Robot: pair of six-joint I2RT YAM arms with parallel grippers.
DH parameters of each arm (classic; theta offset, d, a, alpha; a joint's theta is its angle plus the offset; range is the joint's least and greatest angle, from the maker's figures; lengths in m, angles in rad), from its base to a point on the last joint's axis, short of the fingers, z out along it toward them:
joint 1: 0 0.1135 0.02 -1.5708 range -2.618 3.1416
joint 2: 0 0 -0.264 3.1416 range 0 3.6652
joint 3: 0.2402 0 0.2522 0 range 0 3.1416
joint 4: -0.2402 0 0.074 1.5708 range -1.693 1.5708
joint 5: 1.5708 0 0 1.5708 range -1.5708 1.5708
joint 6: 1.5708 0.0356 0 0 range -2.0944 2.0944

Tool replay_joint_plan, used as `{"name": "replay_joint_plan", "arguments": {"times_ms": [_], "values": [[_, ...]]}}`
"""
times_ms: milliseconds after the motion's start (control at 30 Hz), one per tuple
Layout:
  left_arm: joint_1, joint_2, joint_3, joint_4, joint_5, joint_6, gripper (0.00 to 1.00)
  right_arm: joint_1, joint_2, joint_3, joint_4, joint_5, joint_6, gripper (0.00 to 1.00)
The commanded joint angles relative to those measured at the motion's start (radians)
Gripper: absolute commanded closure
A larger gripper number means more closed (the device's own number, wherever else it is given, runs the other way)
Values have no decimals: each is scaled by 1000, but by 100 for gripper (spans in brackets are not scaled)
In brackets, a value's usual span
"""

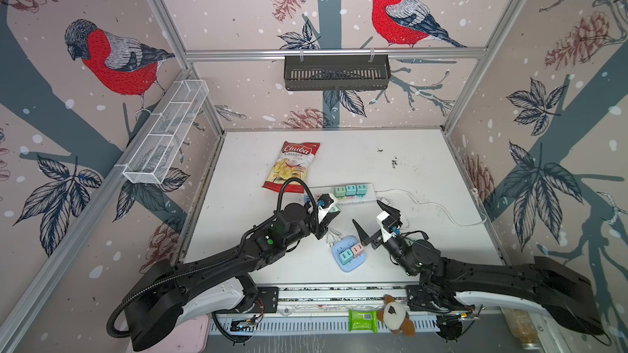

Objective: Insert the plug
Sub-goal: 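Grasp the green charger with the left gripper while the right gripper releases it, then carry the green charger with the left gripper over the strip's next socket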

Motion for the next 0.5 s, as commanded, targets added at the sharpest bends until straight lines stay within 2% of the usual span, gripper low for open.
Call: {"name": "replay_joint_plan", "arguments": {"times_ms": [0,100,267,467], "values": [[0,-13,-29,126,-162,99,100,-20,-38,-7,-41,15,30,0],[2,-6,-43,139,-250,122,100,-63,-89,-11,-100,48,77,0],[11,1,-88,182,-322,202,100,-193,-192,-21,-249,58,186,0],[51,37,-80,153,-394,252,100,-438,-272,-35,-403,-43,315,0]]}}
